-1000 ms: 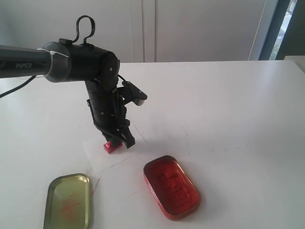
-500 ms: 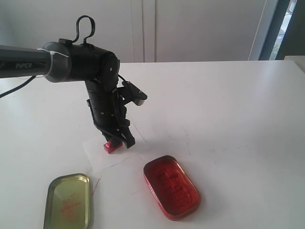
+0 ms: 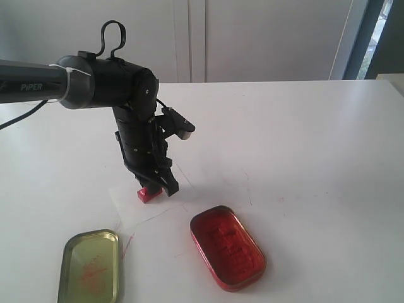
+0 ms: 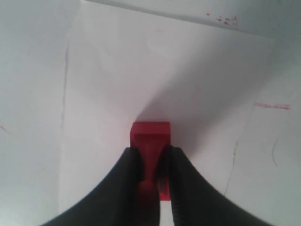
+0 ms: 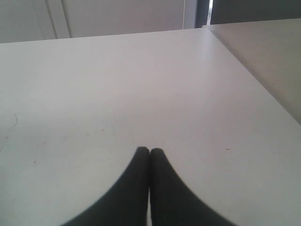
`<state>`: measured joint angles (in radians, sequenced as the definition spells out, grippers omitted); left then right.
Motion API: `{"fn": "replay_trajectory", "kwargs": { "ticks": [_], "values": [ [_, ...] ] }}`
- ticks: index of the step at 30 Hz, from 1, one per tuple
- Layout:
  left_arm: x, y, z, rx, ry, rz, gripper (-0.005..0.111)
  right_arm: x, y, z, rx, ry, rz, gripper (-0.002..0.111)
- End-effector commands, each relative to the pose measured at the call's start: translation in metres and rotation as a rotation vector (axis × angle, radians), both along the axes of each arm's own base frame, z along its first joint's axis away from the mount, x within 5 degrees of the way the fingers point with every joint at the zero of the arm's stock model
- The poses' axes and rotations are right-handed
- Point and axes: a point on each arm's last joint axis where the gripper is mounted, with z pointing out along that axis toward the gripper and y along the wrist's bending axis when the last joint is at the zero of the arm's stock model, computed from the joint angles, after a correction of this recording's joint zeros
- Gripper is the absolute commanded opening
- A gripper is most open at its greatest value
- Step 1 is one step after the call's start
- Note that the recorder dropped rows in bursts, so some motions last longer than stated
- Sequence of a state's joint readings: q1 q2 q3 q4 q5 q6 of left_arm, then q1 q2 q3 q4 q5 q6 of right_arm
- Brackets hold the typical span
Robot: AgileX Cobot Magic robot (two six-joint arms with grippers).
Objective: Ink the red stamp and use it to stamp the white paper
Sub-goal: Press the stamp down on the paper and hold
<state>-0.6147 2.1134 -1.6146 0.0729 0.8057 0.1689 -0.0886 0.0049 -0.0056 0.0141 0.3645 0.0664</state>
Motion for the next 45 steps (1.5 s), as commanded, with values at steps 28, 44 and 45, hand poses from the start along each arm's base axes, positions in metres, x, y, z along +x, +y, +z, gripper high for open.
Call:
{"fn": "replay_trajectory", "kwargs": {
  "ticks": [28, 44, 45],
  "values": [
    [-0.002, 0.000, -0.040, 0.059, 0.088, 0.005, 0.000, 0.000, 0.000, 0.000, -0.010, -0.013, 0.000, 0.000],
    [0.000, -0.002, -0.039, 0.044, 0.059, 0.003, 0.000, 0.000, 0.000, 0.000, -0.010, -0.013, 0.000, 0.000],
    [0.000, -0.002, -0.039, 0.044, 0.059, 0.003, 0.000, 0.000, 0.000, 0.000, -0.010, -0.013, 0.000, 0.000]
  ]
}}
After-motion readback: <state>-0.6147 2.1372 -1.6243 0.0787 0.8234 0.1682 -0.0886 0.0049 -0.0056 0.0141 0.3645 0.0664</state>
